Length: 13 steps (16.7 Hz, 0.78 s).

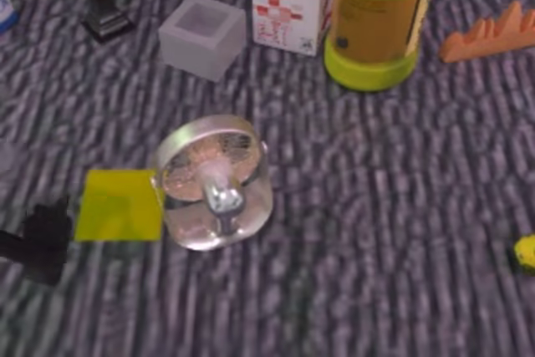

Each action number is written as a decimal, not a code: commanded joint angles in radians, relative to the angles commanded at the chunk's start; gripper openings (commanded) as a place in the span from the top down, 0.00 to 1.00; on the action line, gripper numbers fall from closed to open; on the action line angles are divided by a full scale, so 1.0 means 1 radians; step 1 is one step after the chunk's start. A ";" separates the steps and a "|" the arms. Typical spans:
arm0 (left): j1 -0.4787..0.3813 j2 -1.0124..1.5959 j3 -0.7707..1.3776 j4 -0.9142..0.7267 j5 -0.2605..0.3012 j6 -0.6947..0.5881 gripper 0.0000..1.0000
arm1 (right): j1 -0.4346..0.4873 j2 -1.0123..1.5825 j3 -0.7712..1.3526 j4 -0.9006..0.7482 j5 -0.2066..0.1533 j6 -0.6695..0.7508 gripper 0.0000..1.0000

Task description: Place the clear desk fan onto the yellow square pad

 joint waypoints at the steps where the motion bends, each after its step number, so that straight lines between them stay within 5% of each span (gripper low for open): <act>1: -0.026 0.091 0.082 -0.072 0.002 0.030 0.00 | 0.000 0.000 0.000 0.000 0.000 0.000 0.00; 13: -0.274 1.189 1.155 -0.825 -0.019 0.363 0.00 | 0.000 0.000 0.000 0.000 0.000 0.000 0.00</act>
